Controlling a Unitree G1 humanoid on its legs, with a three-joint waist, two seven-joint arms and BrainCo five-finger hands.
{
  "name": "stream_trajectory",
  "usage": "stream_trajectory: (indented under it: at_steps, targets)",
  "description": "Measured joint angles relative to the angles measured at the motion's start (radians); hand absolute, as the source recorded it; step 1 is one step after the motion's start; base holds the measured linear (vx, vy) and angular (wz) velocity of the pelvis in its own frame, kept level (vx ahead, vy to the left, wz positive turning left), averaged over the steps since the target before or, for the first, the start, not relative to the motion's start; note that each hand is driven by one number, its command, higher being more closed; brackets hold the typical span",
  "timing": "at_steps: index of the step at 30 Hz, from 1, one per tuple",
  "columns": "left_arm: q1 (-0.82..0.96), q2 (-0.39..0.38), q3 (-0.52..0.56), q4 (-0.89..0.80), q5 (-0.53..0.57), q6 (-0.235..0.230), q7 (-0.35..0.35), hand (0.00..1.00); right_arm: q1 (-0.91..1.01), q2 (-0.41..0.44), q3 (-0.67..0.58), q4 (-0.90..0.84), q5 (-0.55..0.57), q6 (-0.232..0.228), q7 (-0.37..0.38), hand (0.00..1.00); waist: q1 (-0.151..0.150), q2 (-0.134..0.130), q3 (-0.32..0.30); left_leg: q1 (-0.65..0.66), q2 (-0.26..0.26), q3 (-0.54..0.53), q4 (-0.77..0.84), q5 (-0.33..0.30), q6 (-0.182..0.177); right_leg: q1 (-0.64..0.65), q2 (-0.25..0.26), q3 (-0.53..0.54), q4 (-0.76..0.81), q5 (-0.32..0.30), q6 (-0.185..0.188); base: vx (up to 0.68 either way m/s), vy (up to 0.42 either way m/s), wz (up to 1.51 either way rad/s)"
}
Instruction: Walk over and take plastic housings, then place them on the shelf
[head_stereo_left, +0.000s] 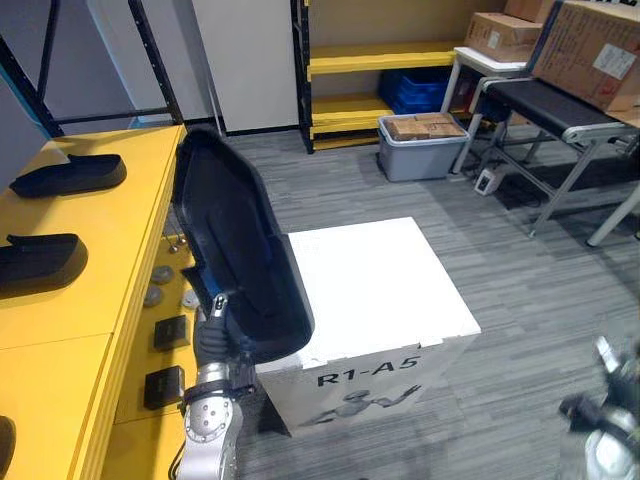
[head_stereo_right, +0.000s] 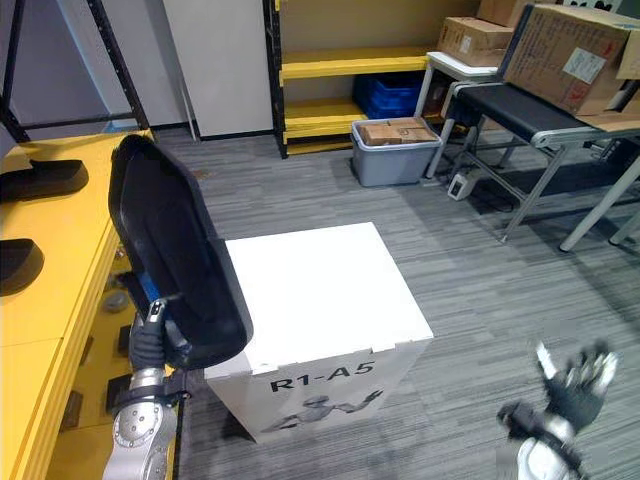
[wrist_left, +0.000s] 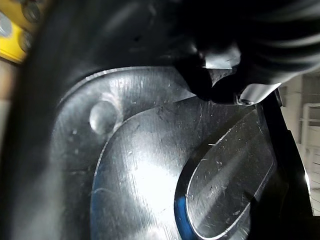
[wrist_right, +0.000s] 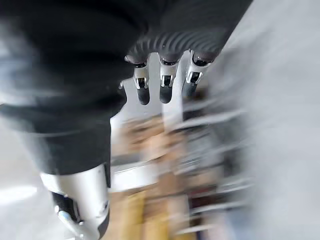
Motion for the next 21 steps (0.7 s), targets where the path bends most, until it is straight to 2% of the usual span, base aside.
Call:
stream_trajectory:
  at_steps: [1,3,7,9,12,16,21]
  targets:
    - [0.022,-0.009,0.000,-0.002,0.000,0.000,-0.013,1.00,0.034,0.019,0.006,0.091,-0.035,0.030,0.028,0.00,0.000,0.005,-0.003,0.001,0.001,0.002,-0.001,-0.001,-0.001,0.001,0.000,0.000,0.000,-0.001,0.002,0.00,0.000,0.00]
    - [0.041,-0.024,-0.004,-0.006,0.000,0.000,-0.026,1.00,0.074,0.042,0.050,0.189,-0.063,0.057,0.071,0.00,0.000,0.006,-0.004,0.002,0.002,0.003,0.000,-0.003,-0.003,0.003,0.001,0.000,0.001,-0.003,0.003,0.00,0.000,0.00]
    - [0.067,-0.030,-0.004,-0.032,0.000,0.000,-0.052,1.00,0.091,0.075,0.139,0.327,-0.100,0.085,0.138,0.00,0.003,0.006,-0.004,0.005,0.007,0.004,0.000,-0.008,-0.010,0.005,0.003,-0.001,0.008,-0.010,0.005,0.00,0.000,0.00]
    - [0.069,-0.037,-0.005,-0.042,0.000,0.000,-0.056,1.00,0.089,0.086,0.204,0.414,-0.147,0.104,0.176,0.00,0.014,0.002,-0.004,0.020,0.009,0.003,-0.001,-0.014,-0.014,0.018,0.004,-0.007,0.016,-0.021,0.007,-0.01,-0.033,0.07]
    - [0.070,-0.044,-0.009,-0.041,0.000,0.000,-0.057,1.00,0.070,0.086,0.285,0.499,-0.217,0.119,0.202,0.00,0.027,0.001,-0.007,0.032,0.012,-0.002,-0.004,-0.018,-0.013,0.021,0.001,-0.024,0.045,-0.038,0.004,0.01,-0.021,0.12]
    - [0.069,-0.040,-0.027,-0.039,0.000,0.000,-0.059,1.00,0.030,0.078,0.324,0.544,-0.284,0.128,0.211,0.00,0.034,-0.001,-0.015,0.037,0.007,-0.030,-0.014,-0.005,-0.010,0.031,-0.006,-0.051,0.044,-0.040,0.005,0.02,-0.011,0.23]
    - [0.062,-0.018,-0.053,-0.029,0.000,0.001,-0.064,1.00,-0.050,0.064,0.376,0.607,-0.356,0.139,0.209,0.00,0.040,-0.020,-0.005,0.049,-0.004,-0.116,-0.035,0.026,-0.016,0.061,-0.021,-0.136,0.043,-0.051,0.007,0.01,-0.037,0.54]
